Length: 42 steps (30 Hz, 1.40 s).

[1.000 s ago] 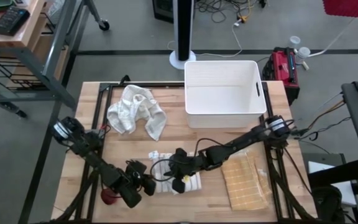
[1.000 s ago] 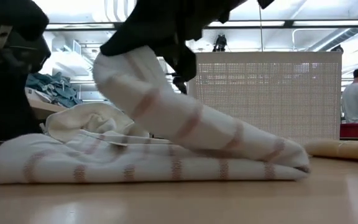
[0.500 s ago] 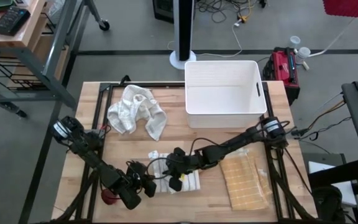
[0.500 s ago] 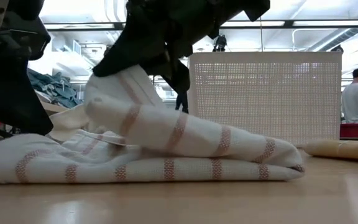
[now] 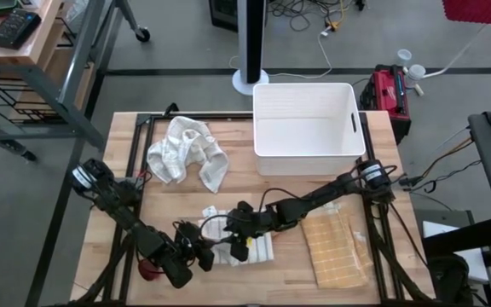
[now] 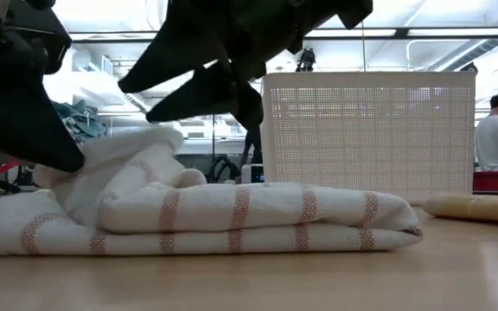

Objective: Fold towel
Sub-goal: Fold the white striped towel

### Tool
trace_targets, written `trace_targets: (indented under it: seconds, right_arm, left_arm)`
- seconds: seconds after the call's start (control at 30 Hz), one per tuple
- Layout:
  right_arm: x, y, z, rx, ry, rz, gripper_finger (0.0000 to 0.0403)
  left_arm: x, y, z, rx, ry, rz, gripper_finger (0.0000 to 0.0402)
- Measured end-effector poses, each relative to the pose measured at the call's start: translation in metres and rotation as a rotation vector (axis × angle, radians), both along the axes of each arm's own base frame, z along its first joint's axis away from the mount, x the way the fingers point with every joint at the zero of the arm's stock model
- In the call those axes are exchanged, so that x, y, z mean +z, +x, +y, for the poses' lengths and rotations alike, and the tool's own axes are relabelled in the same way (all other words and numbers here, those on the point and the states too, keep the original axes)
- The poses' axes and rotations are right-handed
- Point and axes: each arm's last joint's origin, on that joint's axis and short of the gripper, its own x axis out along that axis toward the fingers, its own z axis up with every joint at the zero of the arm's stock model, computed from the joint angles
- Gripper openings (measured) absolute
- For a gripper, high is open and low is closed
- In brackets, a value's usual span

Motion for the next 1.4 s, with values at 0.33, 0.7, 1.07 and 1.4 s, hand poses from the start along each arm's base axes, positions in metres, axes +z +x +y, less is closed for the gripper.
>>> trace_targets:
  seconds: [0.33,0.7,1.07,1.4]
  right_arm:
    - [0.014,-0.014,-0.004,0.05,-0.087,0.083,0.0215]
    - [-0.028,-0.017,-0.005,0.05,-0.163,0.234,0.019]
    - [-0.032,-0.008,0.016,0.185,-0.132,0.109,0.0159]
    - [-0.02,-0.016,0.003,0.25,-0.199,0.173,0.0157]
  left_arm:
    - [0.058,-0.011,-0.025,-0.089,0.09,0.081,0.0]
    - [0.116,0.005,-0.043,-0.161,0.27,-0.026,0.0]
    - [0.115,0.003,-0.041,-0.148,0.276,-0.022,0.0]
    - [0.087,-0.001,-0.037,-0.094,0.184,0.0,0.0]
